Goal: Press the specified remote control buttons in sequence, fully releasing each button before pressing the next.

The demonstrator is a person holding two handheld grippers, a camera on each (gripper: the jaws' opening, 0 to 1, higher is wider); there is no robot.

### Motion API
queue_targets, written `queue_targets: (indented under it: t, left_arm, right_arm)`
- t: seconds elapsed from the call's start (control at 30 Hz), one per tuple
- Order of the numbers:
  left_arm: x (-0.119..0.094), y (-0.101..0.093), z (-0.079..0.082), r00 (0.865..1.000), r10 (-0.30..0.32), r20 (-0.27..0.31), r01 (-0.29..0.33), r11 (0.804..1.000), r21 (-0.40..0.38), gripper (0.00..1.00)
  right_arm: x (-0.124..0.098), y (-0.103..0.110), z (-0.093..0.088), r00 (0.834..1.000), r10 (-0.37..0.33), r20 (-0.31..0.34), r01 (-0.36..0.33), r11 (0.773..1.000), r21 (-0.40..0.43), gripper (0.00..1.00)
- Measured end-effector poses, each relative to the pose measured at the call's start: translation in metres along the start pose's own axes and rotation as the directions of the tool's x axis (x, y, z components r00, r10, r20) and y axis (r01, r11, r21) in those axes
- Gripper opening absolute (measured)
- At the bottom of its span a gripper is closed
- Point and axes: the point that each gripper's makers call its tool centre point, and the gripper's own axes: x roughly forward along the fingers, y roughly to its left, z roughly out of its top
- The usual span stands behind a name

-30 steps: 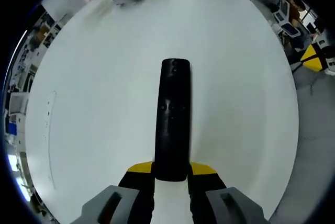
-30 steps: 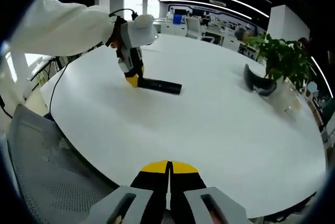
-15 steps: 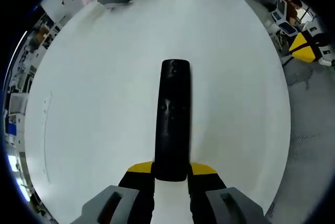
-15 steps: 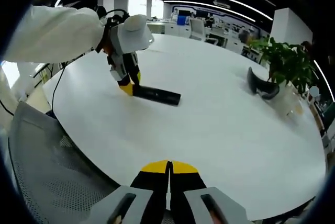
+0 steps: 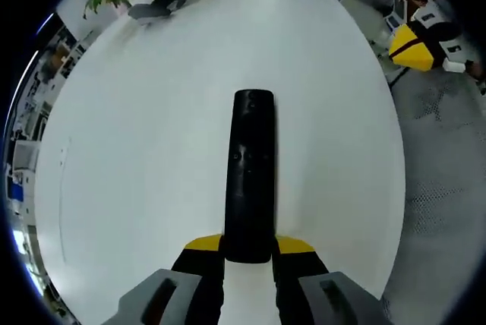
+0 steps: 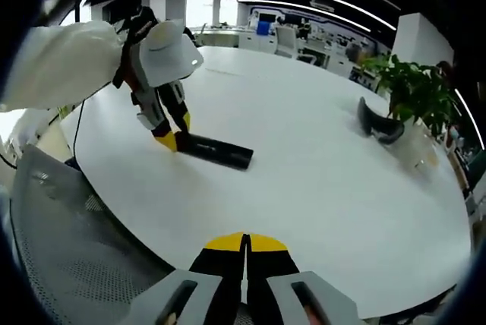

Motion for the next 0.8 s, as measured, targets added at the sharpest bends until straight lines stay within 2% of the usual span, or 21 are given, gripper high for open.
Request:
queue_targets:
  t: [0.27, 0.43, 0.8]
  left_arm:
    - [-0.002, -0.032, -0.004, 1.0, -0.003, 0.01, 0.003, 1.0, 0.029, 0.23]
    - [-0.003, -0.054, -0.005, 1.0, -0.01, 0.014, 0.009, 0.998, 0.054, 0.23]
    - [-0.004, -0.075, -0.006, 0.999, -0.012, 0.032, 0.011, 0.999, 0.045, 0.23]
  right_arm:
    - [-0.001, 0.005, 0.0, 1.0, 0.021, -0.003, -0.021, 1.0, 0.003, 0.0]
    - [-0.001, 0.012, 0.0, 0.998, 0.064, -0.013, -0.064, 0.998, 0.017, 0.0]
    - [-0.004, 0.016, 0.008, 0.992, 0.13, 0.001, -0.129, 0.99, 0.062, 0.0]
